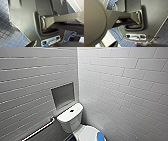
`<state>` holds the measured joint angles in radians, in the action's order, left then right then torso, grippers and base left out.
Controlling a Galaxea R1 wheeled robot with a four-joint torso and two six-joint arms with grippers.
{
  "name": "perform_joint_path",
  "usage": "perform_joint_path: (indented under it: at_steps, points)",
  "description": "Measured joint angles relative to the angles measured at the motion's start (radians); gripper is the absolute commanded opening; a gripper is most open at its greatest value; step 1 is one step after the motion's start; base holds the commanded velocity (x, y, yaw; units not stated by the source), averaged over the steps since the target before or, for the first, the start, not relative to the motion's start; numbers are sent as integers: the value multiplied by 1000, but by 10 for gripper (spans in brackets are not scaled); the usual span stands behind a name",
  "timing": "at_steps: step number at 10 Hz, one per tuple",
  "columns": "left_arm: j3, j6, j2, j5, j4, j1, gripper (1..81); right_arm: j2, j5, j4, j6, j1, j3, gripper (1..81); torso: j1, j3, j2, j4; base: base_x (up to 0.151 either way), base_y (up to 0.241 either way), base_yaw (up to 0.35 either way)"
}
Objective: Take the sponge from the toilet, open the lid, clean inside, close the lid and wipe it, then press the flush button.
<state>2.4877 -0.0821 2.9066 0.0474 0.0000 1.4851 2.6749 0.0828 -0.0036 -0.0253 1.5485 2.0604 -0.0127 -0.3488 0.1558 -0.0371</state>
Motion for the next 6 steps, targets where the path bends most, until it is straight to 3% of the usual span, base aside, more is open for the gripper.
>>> perform_joint_path:
  at_steps: [2,3,5,6]
  points:
    - [-20,0,-38,5,0,11,811,-114,24,0,-22,-16,-91,811,-36,-55,58,0,0,0,0]
    - [-20,0,-39,8,0,10,811,-241,45,2,-57,-39,-187,811,-60,-90,96,0,0,0,0]
    - [-24,0,-37,11,0,3,811,-334,55,4,-111,-96,-283,811,-102,-146,161,0,0,0,0]
    - [-24,0,-34,12,0,4,811,-364,60,4,-137,-152,-312,811,-120,-152,187,0,0,0,0]
